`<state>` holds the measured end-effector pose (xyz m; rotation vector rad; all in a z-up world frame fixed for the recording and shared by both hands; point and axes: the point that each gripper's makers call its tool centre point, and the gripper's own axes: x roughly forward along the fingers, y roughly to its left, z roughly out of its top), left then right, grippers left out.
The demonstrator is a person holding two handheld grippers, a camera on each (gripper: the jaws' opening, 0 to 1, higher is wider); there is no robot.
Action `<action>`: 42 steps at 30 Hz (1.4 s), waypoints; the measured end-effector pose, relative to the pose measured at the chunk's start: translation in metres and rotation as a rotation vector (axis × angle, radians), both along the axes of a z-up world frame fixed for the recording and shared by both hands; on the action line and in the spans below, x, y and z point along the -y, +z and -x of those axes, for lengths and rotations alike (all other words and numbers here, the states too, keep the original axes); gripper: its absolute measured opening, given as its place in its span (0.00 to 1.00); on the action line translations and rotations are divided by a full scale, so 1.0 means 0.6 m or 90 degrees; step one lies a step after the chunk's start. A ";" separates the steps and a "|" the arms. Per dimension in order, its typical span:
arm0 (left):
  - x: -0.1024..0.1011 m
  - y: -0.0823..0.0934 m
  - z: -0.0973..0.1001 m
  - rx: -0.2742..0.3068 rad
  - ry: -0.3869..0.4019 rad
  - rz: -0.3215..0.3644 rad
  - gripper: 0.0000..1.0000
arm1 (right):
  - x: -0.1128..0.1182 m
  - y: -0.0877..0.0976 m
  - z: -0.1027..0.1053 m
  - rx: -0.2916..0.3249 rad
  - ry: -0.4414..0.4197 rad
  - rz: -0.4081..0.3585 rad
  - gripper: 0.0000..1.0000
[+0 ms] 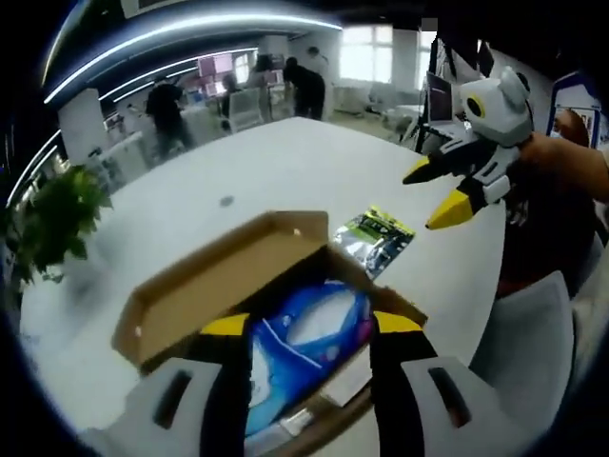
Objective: Operate the shoe box by opening the lid, removing the specified soft item, and placing it in the target area until the item is outside and the box remains undamaged.
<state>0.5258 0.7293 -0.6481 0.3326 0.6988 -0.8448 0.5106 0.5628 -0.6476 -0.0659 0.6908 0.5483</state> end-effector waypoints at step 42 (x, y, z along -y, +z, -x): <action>-0.283 -0.075 -0.013 -0.035 0.256 -0.014 0.32 | -0.200 -0.064 -0.030 0.000 0.135 -0.018 0.43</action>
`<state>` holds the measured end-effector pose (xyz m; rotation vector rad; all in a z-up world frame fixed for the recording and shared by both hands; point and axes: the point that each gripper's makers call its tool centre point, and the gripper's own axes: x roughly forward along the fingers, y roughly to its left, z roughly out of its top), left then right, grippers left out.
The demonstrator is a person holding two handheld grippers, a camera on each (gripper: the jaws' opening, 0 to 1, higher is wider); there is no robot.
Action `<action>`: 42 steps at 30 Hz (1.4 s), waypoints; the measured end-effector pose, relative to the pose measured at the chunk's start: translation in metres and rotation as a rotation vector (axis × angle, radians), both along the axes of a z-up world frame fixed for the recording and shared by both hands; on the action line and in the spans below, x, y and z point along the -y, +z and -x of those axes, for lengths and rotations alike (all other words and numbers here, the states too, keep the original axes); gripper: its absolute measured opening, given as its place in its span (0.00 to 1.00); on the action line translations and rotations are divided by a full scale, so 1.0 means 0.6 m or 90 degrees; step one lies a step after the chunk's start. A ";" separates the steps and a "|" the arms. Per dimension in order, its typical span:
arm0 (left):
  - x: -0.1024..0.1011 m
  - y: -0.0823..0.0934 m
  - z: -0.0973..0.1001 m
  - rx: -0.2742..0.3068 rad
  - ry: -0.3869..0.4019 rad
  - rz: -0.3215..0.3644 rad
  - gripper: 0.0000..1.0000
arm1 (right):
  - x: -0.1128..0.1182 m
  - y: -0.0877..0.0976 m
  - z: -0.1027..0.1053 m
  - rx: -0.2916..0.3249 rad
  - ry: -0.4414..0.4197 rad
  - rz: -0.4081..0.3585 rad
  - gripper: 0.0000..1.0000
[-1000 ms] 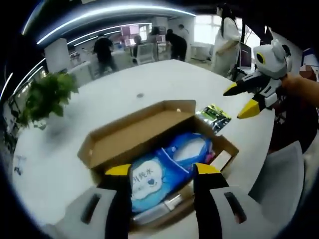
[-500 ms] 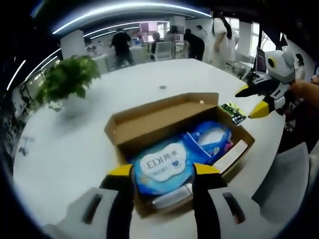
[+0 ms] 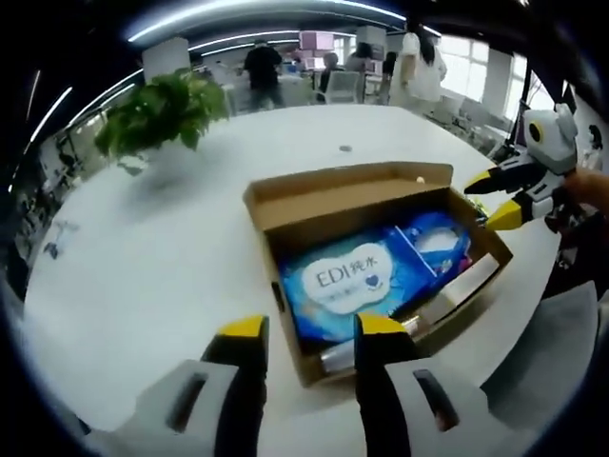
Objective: Operate the shoe box by opening the lid, removing the specified soft item, and placing it in the target area until the item is outside and the box remains undamaged.
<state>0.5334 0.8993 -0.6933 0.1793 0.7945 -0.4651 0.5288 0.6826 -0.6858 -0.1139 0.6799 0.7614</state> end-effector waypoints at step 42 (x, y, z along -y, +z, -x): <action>-0.025 -0.051 0.006 -0.047 0.073 0.046 0.03 | -0.117 -0.097 -0.033 -0.111 0.024 0.017 0.20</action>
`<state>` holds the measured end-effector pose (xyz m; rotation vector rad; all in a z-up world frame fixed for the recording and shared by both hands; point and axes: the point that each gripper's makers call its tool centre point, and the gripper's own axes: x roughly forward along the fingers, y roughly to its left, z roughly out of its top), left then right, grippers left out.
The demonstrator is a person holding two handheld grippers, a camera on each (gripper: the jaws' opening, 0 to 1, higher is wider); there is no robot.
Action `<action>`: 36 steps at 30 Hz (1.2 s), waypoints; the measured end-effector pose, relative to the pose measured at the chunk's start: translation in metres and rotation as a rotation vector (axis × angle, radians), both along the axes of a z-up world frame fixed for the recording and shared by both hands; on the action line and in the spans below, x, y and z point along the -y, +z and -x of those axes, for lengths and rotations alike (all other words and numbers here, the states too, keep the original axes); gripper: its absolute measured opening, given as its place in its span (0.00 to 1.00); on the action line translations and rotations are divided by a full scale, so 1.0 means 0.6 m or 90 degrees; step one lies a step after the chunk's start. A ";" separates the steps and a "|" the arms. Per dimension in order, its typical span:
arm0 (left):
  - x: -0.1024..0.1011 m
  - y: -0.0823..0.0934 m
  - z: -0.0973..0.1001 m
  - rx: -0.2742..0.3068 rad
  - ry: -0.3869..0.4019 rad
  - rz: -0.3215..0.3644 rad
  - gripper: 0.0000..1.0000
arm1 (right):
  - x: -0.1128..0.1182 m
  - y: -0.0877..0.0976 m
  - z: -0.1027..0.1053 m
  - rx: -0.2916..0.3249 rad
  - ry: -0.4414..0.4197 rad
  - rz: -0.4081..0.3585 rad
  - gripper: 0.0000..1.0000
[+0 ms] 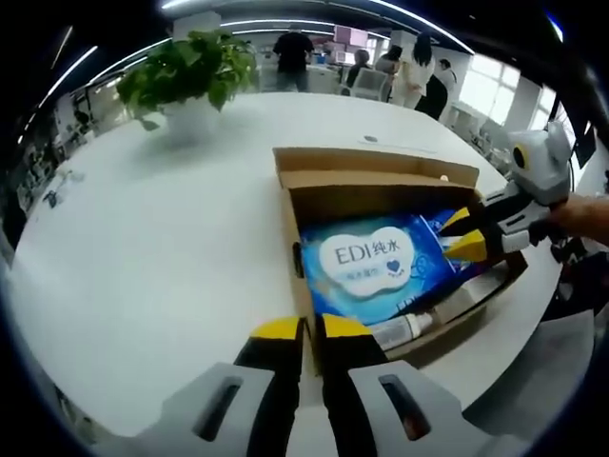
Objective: Operate the shoe box by opening the lid, removing the specified soft item, and placing it in the target area until the item is outside and the box remains undamaged.
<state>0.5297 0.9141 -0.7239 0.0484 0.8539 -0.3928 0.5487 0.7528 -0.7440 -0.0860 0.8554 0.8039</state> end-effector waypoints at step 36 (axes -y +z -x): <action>0.000 -0.001 0.000 -0.010 0.008 0.001 0.03 | 0.020 0.019 -0.015 -0.010 -0.073 0.008 0.00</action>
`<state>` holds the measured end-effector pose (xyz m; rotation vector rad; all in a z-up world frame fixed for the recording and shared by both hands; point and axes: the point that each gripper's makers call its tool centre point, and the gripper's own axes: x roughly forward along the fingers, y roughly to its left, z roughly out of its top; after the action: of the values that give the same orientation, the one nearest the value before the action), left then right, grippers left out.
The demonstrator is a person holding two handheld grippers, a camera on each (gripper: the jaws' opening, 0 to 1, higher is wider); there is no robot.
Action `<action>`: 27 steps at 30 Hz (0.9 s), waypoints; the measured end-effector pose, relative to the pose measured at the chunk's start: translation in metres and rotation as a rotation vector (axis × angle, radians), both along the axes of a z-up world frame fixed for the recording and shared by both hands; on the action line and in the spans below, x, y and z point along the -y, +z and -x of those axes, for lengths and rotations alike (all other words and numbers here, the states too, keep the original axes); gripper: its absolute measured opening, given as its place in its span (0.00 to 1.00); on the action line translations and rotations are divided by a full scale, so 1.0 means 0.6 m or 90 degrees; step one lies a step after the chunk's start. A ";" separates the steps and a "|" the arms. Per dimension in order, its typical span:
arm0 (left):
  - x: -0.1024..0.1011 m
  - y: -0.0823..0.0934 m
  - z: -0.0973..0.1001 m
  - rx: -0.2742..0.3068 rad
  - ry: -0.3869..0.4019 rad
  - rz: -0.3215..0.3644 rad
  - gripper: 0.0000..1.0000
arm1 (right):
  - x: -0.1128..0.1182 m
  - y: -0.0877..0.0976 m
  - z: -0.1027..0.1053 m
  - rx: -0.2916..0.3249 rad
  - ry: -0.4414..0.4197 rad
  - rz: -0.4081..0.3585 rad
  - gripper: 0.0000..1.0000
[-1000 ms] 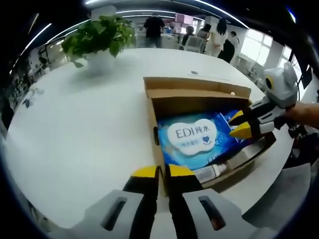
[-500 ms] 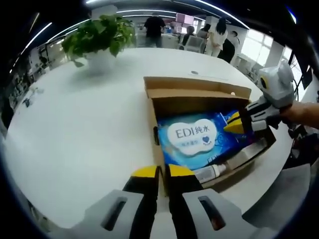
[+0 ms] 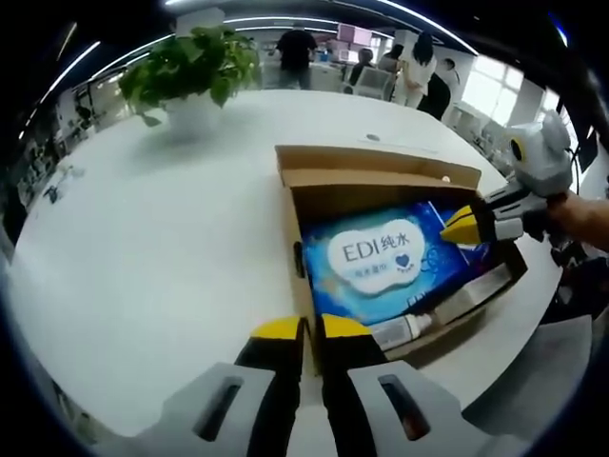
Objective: Operate the shoe box by opening the lid, removing the specified soft item, and placing it in the target area until the item is outside and the box remains undamaged.
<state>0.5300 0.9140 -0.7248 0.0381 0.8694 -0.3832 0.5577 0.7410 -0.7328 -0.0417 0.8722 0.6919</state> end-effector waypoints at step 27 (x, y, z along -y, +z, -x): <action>0.008 0.005 0.007 -0.019 -0.023 -0.039 0.04 | 0.071 0.024 0.024 0.027 -0.035 -0.001 0.00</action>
<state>0.5255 0.9092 -0.7216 0.1041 0.9111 -0.3919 0.5434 0.6984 -0.7184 -0.0314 0.8287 0.6382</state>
